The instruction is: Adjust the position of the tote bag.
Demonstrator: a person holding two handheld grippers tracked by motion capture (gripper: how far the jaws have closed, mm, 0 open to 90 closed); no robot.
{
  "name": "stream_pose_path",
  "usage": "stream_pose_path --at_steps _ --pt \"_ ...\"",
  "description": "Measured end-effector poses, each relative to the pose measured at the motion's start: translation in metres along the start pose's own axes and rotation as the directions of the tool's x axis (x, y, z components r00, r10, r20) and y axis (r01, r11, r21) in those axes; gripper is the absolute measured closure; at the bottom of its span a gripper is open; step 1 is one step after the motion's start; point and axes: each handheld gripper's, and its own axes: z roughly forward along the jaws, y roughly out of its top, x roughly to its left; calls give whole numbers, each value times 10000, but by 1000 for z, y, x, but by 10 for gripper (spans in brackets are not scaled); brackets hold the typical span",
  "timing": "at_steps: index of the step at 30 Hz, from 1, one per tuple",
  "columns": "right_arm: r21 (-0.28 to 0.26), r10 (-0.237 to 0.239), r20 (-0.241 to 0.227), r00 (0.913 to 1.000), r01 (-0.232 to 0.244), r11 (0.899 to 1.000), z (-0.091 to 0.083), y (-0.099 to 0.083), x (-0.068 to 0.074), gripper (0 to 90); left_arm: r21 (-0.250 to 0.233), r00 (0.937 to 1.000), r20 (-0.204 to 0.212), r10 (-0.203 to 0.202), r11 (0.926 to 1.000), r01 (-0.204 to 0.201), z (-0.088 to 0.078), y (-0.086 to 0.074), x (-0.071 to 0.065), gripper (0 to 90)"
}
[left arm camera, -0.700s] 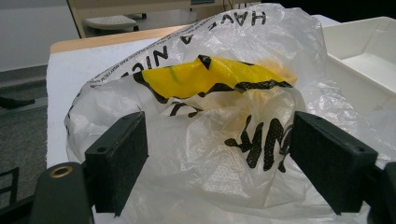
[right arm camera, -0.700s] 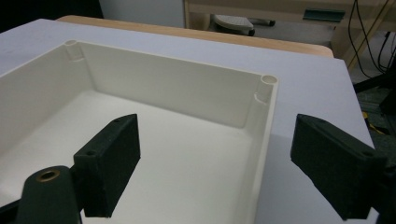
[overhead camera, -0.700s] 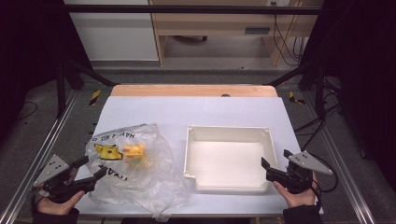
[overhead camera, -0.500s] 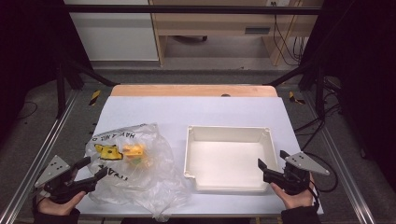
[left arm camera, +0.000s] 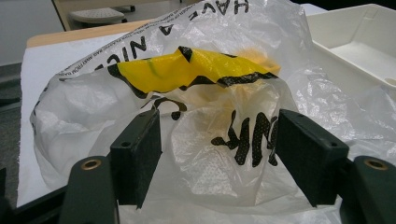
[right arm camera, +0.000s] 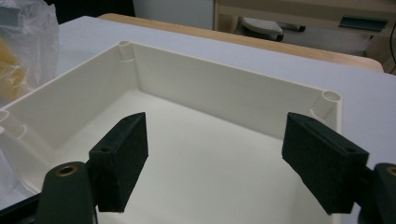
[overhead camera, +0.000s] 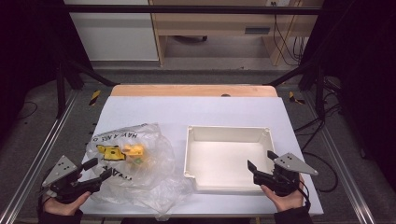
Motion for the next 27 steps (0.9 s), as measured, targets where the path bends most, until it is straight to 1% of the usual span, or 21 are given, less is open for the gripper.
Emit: stream_pose_path --at_steps 4,5,8,9,10,11,12,13,14,15,16,17,18,19,20,21,22,23,24,25,27 --pt "50 -110 -175 9998 111 9999 2 1 6 240 291 10000 15 96 9995 -96 6 -2 -2 348" --pt "19 -162 -295 9994 162 9999 3 2 8 255 462 9998 54 205 9987 -207 8 -3 -3 388" --pt "-20 -189 -424 9989 189 9998 3 3 11 270 598 9997 144 199 9980 -208 11 -4 -4 483" --pt "-55 -264 -564 9981 261 9996 4 4 15 286 737 9995 248 181 9971 -199 12 -5 -4 518" --pt "-55 -264 -564 9981 261 9996 4 4 15 286 737 9995 248 181 9971 -199 12 -5 -4 558" --pt "-89 -318 -718 9969 312 9995 6 6 19 302 765 9994 291 178 9969 -200 12 -5 -4 593" --pt "-89 -318 -718 9969 312 9995 6 6 19 302 783 9994 289 184 9967 -206 12 -5 -4 593" --pt "-94 -386 -866 9955 379 9992 7 7 23 316 855 9991 406 152 9962 -186 12 -5 -4 665" --pt "-94 -386 -866 9955 379 9992 7 7 23 316 855 9991 406 152 9962 -186 12 -5 -4 695" --pt "-110 -421 -1059 9935 412 9991 9 9 28 334 882 9987 502 116 9960 -160 12 -5 -4 730" --pt "-110 -421 -1059 9935 412 9991 9 9 28 334 899 9982 589 73 9959 -126 13 -5 -4 730" --pt "-156 -528 -1267 9905 512 9986 11 12 33 350 940 9971 761 56 9955 -128 13 -5 -4 792" --pt "-156 -528 -1267 9905 512 9986 11 12 33 350 940 9971 761 56 9955 -128 13 -5 -4 817" --pt "-192 -621 -1472 9872 599 9980 13 14 40 366 964 9959 897 82 9952 -169 12 -5 -5 847" --pt "-192 -621 -1472 9872 599 9980 13 14 40 366 964 9959 897 82 9952 -169 12 -5 -5 863" --pt "-240 -738 -1695 9828 707 9972 16 16 47 379 942 9956 932 79 9954 -167 12 -5 -5 879" --pt "-240 -738 -1695 9828 707 9972 16 16 47 379 890 9952 976 97 9959 -184 11 -5 -5 879" --pt "-259 -808 -1792 9805 774 9967 17 17 51 382 845 9949 1011 71 9963 -156 11 -4 -5 887" --pt "-288 -836 -1901 9782 796 9964 19 18 55 383 819 9946 1036 92 9965 -177 10 -4 -5 890" --pt "-306 -940 -2065 9739 896 9955 22 20 64 382 728 9939 1103 53 9973 -134 10 -4 -5 895" --pt "-313 -1052 -2248 9687 1007 9944 26 21 72 382 694 9938 1114 68 9975 -146 9 -3 -5 897"
